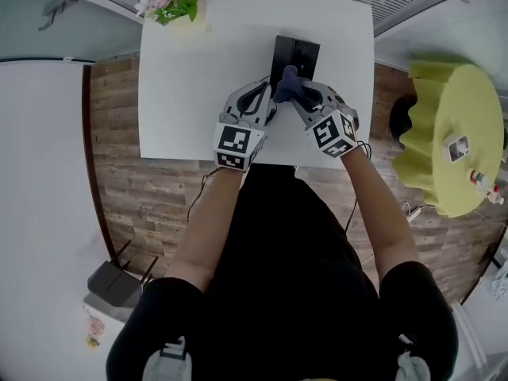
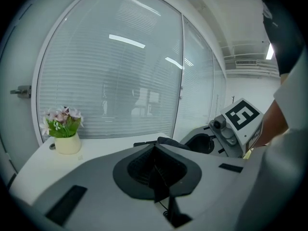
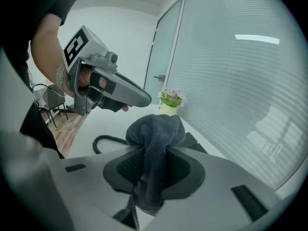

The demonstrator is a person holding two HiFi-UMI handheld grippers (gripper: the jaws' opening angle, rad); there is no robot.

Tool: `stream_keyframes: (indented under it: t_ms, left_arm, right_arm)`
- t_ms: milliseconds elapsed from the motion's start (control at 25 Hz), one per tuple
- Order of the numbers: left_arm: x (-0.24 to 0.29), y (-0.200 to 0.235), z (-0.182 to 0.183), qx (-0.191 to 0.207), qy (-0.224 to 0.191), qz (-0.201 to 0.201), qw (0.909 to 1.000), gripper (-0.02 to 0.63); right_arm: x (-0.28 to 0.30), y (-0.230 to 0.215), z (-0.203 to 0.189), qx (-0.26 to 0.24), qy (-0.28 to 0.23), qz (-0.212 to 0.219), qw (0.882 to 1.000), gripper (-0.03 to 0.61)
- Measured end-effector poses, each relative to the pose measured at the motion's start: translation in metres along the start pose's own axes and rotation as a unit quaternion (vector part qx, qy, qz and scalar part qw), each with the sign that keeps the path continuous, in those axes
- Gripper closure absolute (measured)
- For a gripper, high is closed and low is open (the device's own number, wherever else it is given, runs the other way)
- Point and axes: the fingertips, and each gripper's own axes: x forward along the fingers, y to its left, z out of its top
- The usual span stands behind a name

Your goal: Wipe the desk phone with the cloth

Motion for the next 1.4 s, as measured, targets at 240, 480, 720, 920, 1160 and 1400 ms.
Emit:
stream_keyframes:
  t_ms: [240, 480, 720, 920, 1160, 1400]
  left_arm:
    - [0.009, 0.015, 0.024, 0.007, -0.011, -0.002, 0.9999, 0.604]
    - [0.027, 0.032, 0.036, 0.010, -0.009, -0.010, 0.9999, 0.604]
    - [0.048, 0.048, 0.035, 0.012, 0.001, -0.018, 0.9998, 0.604]
    - [0.062, 0.056, 0.027, 0.007, 0.011, -0.024, 0.9996, 0.604]
    - [0.071, 0.065, 0.018, -0.001, 0.017, -0.026, 0.9995, 0.604]
    - [0.071, 0.069, 0.009, -0.007, 0.022, -0.025, 0.9994, 0.604]
  right_arm:
    - [0.005, -0.033, 0.028, -0.012, -0.007, -0.020, 1.000, 0.471]
    - [0.020, -0.063, 0.040, -0.017, -0.003, -0.035, 0.999, 0.471]
    - [0.047, -0.085, 0.037, -0.018, 0.007, -0.039, 0.999, 0.471]
    - [0.065, -0.091, 0.026, -0.023, 0.021, -0.039, 0.999, 0.471]
    - [0.083, -0.088, 0.011, -0.043, 0.045, -0.032, 0.998, 0.471]
    - [0.085, -0.085, 0.007, -0.052, 0.046, -0.032, 0.997, 0.471]
